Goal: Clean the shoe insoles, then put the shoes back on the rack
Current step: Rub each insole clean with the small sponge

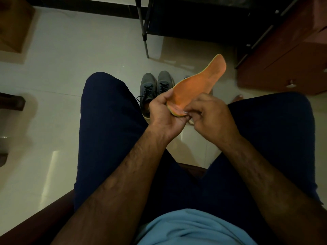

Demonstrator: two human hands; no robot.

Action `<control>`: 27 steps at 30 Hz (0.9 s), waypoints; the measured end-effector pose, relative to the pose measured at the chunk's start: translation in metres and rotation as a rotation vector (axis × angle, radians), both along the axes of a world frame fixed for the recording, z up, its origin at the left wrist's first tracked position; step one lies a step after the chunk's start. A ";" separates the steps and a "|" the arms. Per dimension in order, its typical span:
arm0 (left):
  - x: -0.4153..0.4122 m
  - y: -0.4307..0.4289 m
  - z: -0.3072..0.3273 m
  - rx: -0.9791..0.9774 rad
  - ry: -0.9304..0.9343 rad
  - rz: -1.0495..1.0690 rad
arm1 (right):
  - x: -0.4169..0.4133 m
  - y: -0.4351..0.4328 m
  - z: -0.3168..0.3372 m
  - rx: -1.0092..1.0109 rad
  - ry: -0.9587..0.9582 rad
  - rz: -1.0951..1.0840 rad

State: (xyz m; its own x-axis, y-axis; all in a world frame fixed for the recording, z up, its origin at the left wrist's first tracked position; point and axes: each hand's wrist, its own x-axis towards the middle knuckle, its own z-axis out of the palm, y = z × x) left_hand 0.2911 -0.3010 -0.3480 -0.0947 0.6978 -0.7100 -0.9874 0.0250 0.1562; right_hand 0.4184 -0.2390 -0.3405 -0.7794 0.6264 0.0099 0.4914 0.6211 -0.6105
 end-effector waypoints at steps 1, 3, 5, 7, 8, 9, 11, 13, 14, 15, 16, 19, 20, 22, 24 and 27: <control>0.000 0.000 0.001 0.001 0.003 0.000 | 0.000 0.000 0.000 -0.012 0.020 0.001; 0.000 0.001 0.003 0.009 -0.017 0.020 | 0.000 0.008 -0.003 -0.043 0.067 -0.123; 0.000 0.001 0.001 0.013 -0.025 0.038 | -0.001 0.012 -0.006 -0.043 0.060 -0.180; 0.000 0.001 0.000 0.004 -0.009 0.031 | -0.003 0.002 -0.004 -0.011 0.019 -0.073; -0.001 0.001 0.001 0.004 -0.003 0.024 | -0.002 -0.002 -0.002 0.002 0.022 -0.017; -0.001 0.001 0.002 0.004 -0.005 0.022 | -0.001 -0.002 -0.002 -0.006 0.041 -0.008; 0.001 0.002 0.004 0.012 -0.025 0.036 | 0.000 0.007 -0.005 -0.037 0.075 -0.130; 0.002 0.002 0.003 0.017 -0.030 0.049 | -0.002 0.011 -0.007 -0.034 0.046 -0.191; 0.001 0.002 0.002 0.016 -0.028 0.047 | -0.003 0.008 -0.007 -0.023 0.025 -0.148; 0.000 0.001 0.000 0.013 -0.027 0.036 | -0.004 0.002 -0.005 0.001 0.017 -0.079; -0.001 0.000 -0.001 0.015 -0.030 0.026 | -0.004 -0.002 -0.004 0.012 0.030 -0.023; 0.000 0.001 0.000 0.026 -0.046 0.026 | -0.003 0.007 -0.005 -0.053 0.059 -0.148; 0.001 0.002 0.000 0.026 -0.042 0.032 | -0.003 0.010 -0.006 -0.064 0.040 -0.206; 0.001 0.002 -0.002 0.017 -0.021 0.040 | -0.004 0.007 -0.005 -0.062 -0.003 -0.175; -0.001 0.000 -0.003 0.010 -0.005 0.042 | -0.006 -0.004 -0.001 -0.044 0.030 -0.071; -0.001 0.001 0.001 0.022 -0.010 0.037 | -0.004 0.000 -0.001 -0.150 0.104 -0.215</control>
State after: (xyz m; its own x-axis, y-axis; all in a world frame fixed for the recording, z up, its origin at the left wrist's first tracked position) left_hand 0.2898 -0.2997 -0.3470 -0.1136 0.7090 -0.6960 -0.9891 -0.0150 0.1462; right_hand 0.4141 -0.2388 -0.3413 -0.6280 0.7779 -0.0225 0.5321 0.4081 -0.7418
